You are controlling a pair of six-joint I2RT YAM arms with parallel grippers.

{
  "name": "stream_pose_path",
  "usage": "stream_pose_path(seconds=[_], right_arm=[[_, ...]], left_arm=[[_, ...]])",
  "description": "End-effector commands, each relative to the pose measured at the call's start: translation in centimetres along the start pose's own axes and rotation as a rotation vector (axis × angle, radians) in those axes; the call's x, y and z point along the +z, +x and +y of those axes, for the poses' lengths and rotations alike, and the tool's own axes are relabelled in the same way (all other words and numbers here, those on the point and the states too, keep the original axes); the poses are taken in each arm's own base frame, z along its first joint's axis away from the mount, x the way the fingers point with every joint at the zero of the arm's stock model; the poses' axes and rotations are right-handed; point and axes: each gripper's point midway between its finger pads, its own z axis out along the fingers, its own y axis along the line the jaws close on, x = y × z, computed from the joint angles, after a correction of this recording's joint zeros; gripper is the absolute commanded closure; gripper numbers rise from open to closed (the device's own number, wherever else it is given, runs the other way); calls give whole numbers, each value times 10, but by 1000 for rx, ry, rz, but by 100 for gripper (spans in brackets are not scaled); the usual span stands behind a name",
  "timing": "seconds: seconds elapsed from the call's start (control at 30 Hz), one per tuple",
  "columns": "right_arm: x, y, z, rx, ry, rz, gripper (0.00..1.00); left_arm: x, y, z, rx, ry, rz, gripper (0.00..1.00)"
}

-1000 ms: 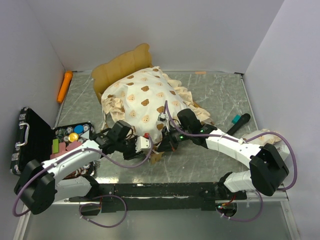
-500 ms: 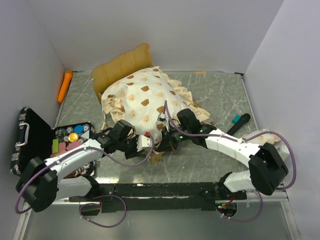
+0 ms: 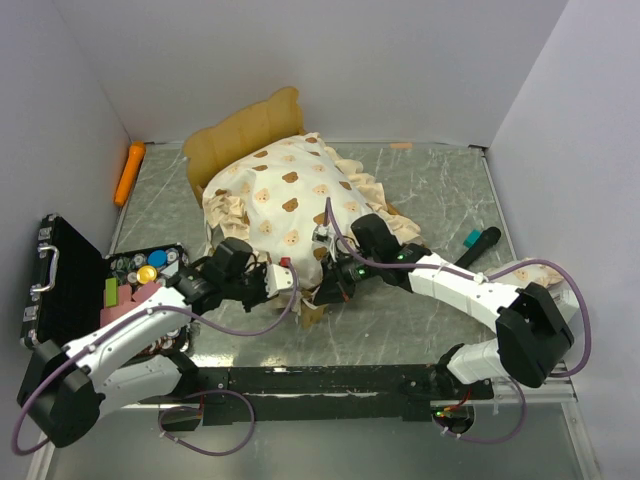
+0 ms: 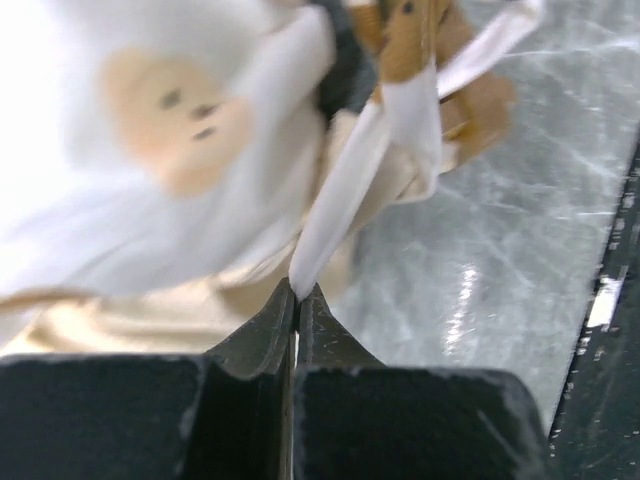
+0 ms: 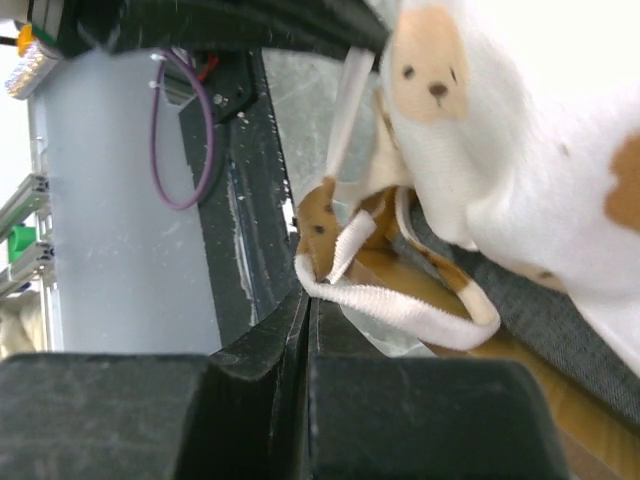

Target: Set up the pet bed

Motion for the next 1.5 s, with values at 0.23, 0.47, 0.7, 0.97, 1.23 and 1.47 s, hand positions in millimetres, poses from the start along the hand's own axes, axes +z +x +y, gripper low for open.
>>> stream_pose_path(seconds=[0.23, 0.47, 0.7, 0.97, 1.23, 1.47], right_arm=[[-1, 13, 38, -10, -95, 134, 100], [6, 36, 66, -3, -119, 196, 100], [17, 75, 61, 79, -127, 201, 100], [11, 110, 26, 196, -36, 203, 100], [3, 126, 20, 241, 15, 191, 100], [-8, 141, 21, 268, 57, 185, 100]], left_arm=[[-34, 55, 32, -127, -194, 155, 99], [-43, 114, 50, -149, -367, 314, 99], [-48, 131, 81, -192, -499, 328, 99], [-55, 157, 121, -274, -619, 341, 99], [-52, 158, 142, -292, -669, 312, 99], [-56, 156, 158, -290, -710, 288, 99]])
